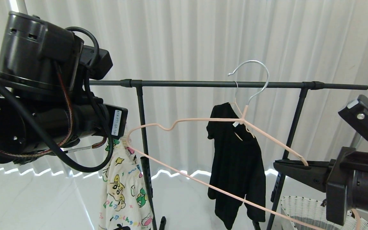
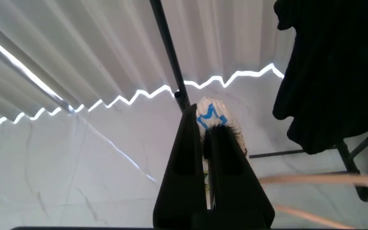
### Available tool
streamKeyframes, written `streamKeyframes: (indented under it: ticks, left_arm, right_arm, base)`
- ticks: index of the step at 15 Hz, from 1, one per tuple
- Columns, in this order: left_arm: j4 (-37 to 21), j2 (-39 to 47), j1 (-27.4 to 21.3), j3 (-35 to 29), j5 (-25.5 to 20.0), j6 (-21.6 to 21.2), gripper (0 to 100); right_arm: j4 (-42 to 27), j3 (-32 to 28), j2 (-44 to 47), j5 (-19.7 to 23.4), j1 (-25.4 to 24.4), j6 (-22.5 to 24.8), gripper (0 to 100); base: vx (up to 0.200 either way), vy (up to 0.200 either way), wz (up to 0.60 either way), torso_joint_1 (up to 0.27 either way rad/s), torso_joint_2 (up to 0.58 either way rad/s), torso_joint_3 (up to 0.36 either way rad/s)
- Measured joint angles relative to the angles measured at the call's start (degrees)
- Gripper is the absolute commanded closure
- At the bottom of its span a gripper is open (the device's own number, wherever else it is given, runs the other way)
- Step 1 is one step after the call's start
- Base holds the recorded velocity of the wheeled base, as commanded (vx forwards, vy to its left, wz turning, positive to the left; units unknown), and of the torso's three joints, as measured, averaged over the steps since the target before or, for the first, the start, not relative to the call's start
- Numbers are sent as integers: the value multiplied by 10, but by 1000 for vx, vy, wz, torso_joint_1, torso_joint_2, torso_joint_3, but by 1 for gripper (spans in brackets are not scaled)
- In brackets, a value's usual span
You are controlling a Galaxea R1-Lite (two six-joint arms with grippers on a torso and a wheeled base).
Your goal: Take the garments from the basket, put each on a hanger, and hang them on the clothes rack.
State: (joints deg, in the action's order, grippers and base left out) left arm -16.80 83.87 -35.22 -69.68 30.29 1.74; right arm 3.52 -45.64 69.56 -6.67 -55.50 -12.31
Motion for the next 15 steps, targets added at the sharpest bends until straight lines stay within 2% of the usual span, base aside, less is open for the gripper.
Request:
streamKeyframes:
  ticks: [5, 8, 10, 12, 15]
  left_arm:
    - [0, -1, -4, 0, 4, 0, 100]
    - [0, -2, -5, -2, 27, 0, 100]
    - [0, -1, -10, -4, 30, 1, 100]
    - [0, 0, -19, -5, 37, 4, 100]
    - [0, 2, -29, -7, 41, 7, 100]
  right_arm:
    - [31, -6, 31, 3, 8, 12, 100]
    - [34, -6, 44, 1, 18, 13, 100]
    - [36, -6, 53, -12, 20, 13, 100]
    - [67, -6, 68, -39, 20, 13, 100]
    - [109, -8, 95, -51, 11, 12, 100]
  base:
    - [0, 0, 0, 0, 0, 0]
    - [0, 0, 0, 0, 0, 0]
    - [0, 0, 0, 0, 0, 0]
    - [0, 0, 0, 0, 0, 0]
    - [0, 0, 0, 0, 0, 0]
